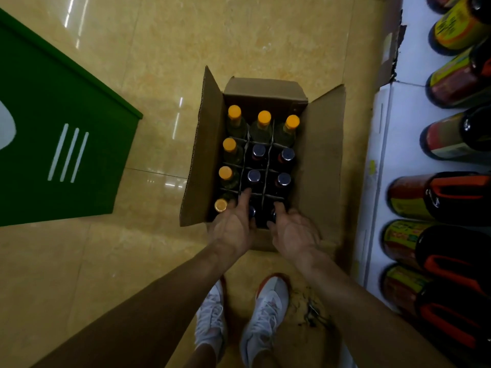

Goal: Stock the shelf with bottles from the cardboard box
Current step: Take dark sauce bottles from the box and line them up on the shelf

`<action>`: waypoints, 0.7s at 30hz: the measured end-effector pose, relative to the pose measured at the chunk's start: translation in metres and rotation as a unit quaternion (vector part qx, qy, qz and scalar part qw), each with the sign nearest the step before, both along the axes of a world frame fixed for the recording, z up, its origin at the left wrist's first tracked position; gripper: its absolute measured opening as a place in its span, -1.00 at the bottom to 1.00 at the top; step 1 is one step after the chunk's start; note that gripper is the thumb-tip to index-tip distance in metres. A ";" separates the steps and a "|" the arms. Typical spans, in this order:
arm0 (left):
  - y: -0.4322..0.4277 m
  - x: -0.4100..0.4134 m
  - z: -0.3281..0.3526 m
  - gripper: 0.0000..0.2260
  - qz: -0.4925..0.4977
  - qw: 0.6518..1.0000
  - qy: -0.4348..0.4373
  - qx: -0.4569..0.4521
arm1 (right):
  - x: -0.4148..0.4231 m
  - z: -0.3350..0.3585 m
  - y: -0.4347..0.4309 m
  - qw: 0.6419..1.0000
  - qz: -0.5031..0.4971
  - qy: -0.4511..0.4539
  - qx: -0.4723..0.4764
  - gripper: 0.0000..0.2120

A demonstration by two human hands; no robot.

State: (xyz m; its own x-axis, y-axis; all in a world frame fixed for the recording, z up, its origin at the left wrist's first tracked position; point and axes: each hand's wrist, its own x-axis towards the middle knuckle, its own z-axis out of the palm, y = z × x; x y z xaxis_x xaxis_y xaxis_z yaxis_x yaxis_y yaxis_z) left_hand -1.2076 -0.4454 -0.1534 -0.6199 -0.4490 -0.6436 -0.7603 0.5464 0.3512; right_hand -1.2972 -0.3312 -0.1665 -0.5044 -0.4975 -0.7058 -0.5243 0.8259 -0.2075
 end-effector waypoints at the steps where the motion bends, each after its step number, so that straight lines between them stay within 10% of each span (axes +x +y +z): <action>1: 0.003 0.004 -0.002 -0.27 0.013 1.000 0.018 -0.008 | 0.001 -0.007 -0.003 1.000 0.003 0.012 0.007 -0.60; 8: 0.030 0.045 0.003 -0.15 0.035 0.991 0.114 0.065 | -0.006 -0.023 -0.016 0.999 -0.027 0.016 0.031 -0.63; 21: 0.017 0.010 0.032 -0.23 -0.013 0.982 0.152 0.113 | 0.005 0.092 0.025 0.967 -0.128 0.086 -0.202 -0.81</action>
